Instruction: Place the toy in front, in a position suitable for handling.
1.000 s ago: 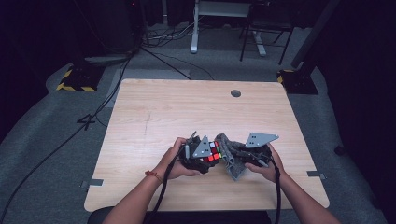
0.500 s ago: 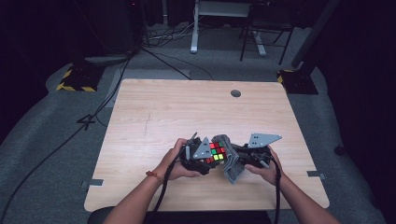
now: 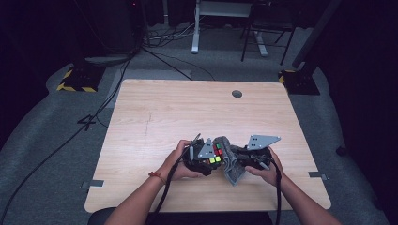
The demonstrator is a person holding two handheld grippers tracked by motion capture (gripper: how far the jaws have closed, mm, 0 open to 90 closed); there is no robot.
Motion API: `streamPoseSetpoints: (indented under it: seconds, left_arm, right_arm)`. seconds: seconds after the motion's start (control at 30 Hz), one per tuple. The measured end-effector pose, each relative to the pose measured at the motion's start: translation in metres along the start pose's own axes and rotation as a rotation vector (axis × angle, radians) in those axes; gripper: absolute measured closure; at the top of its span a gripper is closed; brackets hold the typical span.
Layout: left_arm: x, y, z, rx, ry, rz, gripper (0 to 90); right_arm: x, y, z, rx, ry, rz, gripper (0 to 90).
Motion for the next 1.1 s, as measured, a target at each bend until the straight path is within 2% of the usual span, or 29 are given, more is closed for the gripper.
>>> streamPoseSetpoints:
  seconds: [0.1,0.2,0.33,0.4,0.6,0.83,0.9,0.97,1.0,1.1]
  left_arm:
    - [0.0,-0.001,0.001,-0.005,0.007,0.007,32.8]
    - [-0.001,-0.001,0.003,-0.007,-0.003,-0.004,33.0]
    - [-0.003,0.0,0.006,0.015,0.018,-0.001,33.0]
    - [-0.003,0.0,0.006,0.023,0.02,-0.001,32.9]
    - [-0.003,0.0,0.004,0.01,-0.003,-0.008,32.1]
    - [-0.001,-0.001,0.002,0.007,-0.011,0.007,31.0]
    - [-0.001,-0.002,0.003,0.001,-0.004,0.017,29.7]
    - [-0.002,-0.002,0.003,0.013,0.02,0.037,29.7]
    - [-0.001,-0.002,0.003,0.021,0.018,0.028,31.1]
    - [-0.002,-0.002,0.004,0.017,0.023,0.027,31.6]
  right_arm:
    - [0.0,-0.001,0.001,-0.004,0.002,-0.002,79.4]
    - [0.0,0.001,0.001,0.0,-0.007,-0.001,79.4]
    - [0.004,0.003,0.0,0.006,-0.023,-0.004,79.4]
    - [0.003,0.001,0.0,-0.004,-0.018,0.0,79.4]
    - [0.0,-0.006,0.001,-0.011,0.0,0.012,79.5]
    - [-0.003,-0.009,0.003,0.002,0.017,0.015,79.5]
    - [-0.003,-0.01,0.003,-0.006,0.019,0.004,79.5]
    - [-0.002,-0.009,0.001,-0.009,0.012,-0.013,79.5]
    - [-0.001,-0.008,-0.001,-0.013,0.013,-0.03,79.5]
    - [0.0,-0.007,0.0,-0.017,0.017,-0.038,79.5]
Point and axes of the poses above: each handheld gripper's, and its own axes: z roughly backward along the jaws, x roughly out of its underside, y roughly to its right, the point moved 7 cm from there along -z, roughly forward along the jaws, and after that the axes turned 11 degrees about -z, right-handed, at the moved point
